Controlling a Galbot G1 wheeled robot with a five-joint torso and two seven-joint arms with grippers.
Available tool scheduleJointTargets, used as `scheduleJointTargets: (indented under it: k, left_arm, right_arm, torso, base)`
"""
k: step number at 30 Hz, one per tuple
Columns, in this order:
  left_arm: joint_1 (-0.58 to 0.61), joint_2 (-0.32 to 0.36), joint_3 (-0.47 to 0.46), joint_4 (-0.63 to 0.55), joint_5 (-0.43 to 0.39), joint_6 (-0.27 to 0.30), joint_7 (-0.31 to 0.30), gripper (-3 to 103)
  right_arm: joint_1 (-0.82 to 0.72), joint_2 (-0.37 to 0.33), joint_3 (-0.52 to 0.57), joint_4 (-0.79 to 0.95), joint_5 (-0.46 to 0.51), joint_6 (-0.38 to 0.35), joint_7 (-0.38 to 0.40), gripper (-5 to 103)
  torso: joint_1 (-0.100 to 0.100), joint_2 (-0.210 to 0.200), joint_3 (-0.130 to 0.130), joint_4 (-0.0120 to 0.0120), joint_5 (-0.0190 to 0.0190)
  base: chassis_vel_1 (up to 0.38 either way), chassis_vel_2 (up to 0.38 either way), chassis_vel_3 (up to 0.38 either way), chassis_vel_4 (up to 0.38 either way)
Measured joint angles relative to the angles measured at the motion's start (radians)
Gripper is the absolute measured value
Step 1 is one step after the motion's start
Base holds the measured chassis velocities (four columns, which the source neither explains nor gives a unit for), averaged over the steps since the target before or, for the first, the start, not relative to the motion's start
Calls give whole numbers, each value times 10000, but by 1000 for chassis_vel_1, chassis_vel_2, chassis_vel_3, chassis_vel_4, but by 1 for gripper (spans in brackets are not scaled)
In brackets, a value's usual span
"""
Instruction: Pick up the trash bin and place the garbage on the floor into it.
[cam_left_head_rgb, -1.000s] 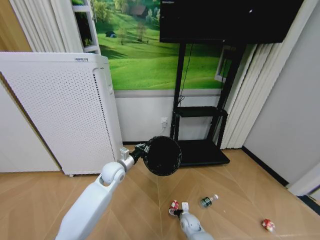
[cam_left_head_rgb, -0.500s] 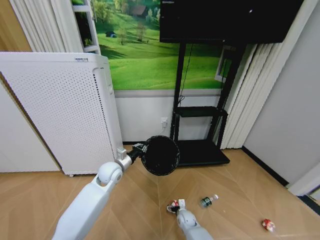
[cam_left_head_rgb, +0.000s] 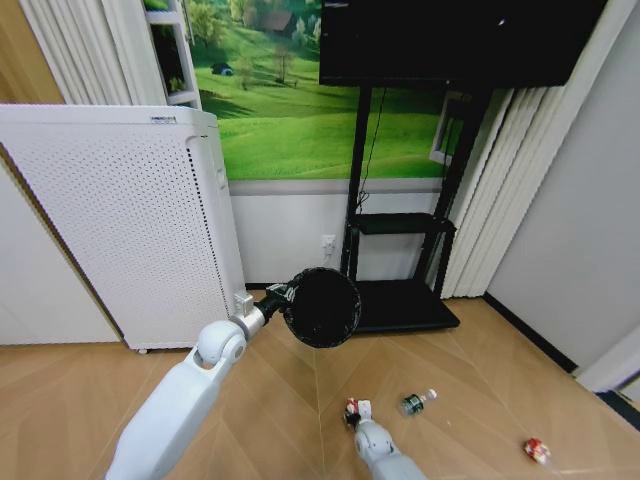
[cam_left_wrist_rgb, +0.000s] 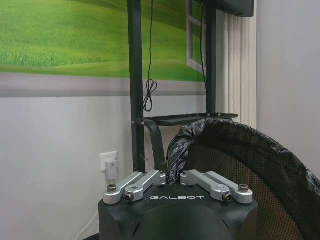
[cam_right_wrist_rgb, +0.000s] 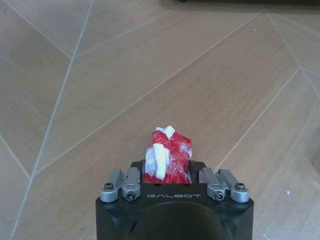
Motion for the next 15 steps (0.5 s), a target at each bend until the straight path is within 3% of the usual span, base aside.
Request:
scheduleJointTargets:
  k: [6, 13, 15]
  left_arm:
    - [89, 3, -60, 5, 13, 8, -22, 7]
    - [672, -172, -756, 266, 215, -47, -126, 7]
    - [919, -162, -921, 265, 225, -53, -132, 7]
  right_arm:
    - [-104, -29, 262, 86, -285, 219, -114, 44]
    - [-810, -433, 1244, 2408, 236, 364, -284, 44]
    - [-1289, -680, 1941, 3782, 854, 468, -289, 44]
  torso:
    - [0, 0, 2, 0, 4]
    - [2, -1, 2, 3, 1]
    - [1, -1, 1, 1, 1]
  base:
    - [0, 0, 0, 0]
    - [0, 0, 0, 0]
    - [0, 0, 0, 0]
